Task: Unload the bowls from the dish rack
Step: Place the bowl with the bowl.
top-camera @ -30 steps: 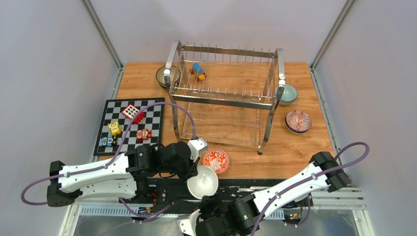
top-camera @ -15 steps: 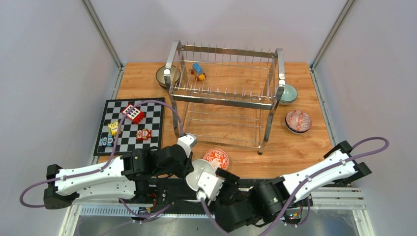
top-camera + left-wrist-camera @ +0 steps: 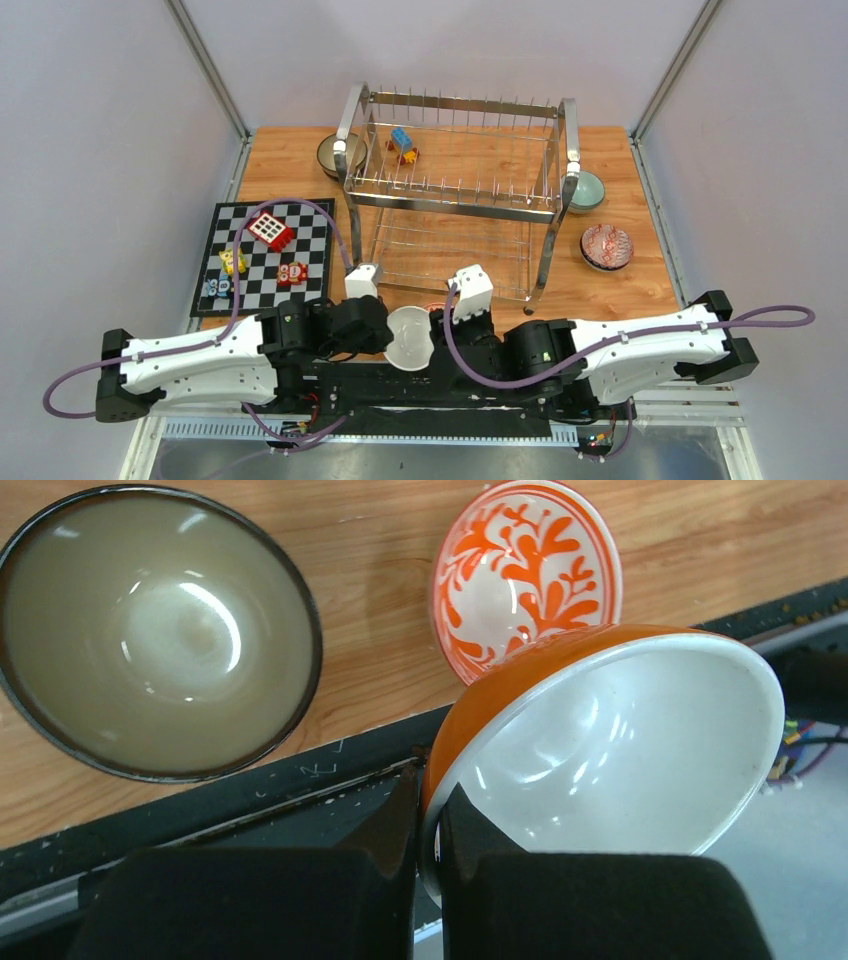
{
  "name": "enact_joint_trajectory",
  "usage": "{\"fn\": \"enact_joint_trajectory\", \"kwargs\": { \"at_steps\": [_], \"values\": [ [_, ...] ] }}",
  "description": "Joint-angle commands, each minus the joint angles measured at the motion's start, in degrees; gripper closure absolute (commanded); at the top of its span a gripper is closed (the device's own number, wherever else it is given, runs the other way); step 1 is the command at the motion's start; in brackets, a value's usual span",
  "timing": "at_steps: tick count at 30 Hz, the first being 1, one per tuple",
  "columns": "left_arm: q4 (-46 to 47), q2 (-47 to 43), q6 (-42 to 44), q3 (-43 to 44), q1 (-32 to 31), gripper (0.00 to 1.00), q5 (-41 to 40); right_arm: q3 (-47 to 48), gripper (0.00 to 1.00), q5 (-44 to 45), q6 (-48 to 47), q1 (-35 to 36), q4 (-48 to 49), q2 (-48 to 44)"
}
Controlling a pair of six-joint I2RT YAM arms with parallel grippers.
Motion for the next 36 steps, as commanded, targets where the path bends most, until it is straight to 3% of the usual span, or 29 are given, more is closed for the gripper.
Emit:
{"fn": "enact_joint_trajectory", "kwargs": {
  "at_steps": [1, 6, 18, 29, 36],
  "values": [
    [-5.8, 2.5, -7.2, 4.4, -0.2, 1.00, -5.0, -1.2, 0.47, 0.6, 6.2, -3.9, -2.2, 0.5],
    [-7.8, 4.1, -8.0, 6.0, -0.2, 1.00, -5.8, -2.3, 0.56, -2.9, 4.0, -7.6, -0.3, 1.1],
    [-6.7, 4.3, -8.0, 6.1, -0.2, 1.00, -5.0, -3.0, 0.56, -9.7, -1.3, -12.4, 4.7, 6.5],
    [-6.0, 3.4, -8.6, 5.3, -0.2, 1.00, -5.2, -5.5, 0.74, -11.1, -3.8, -14.1, 7.2, 8.6],
    [-5.1, 3.3, -8.9, 4.7, -0.2, 1.00, -5.3, -6.6, 0.95, -13.2, -5.4, -15.3, 9.0, 8.6]
  ]
}}
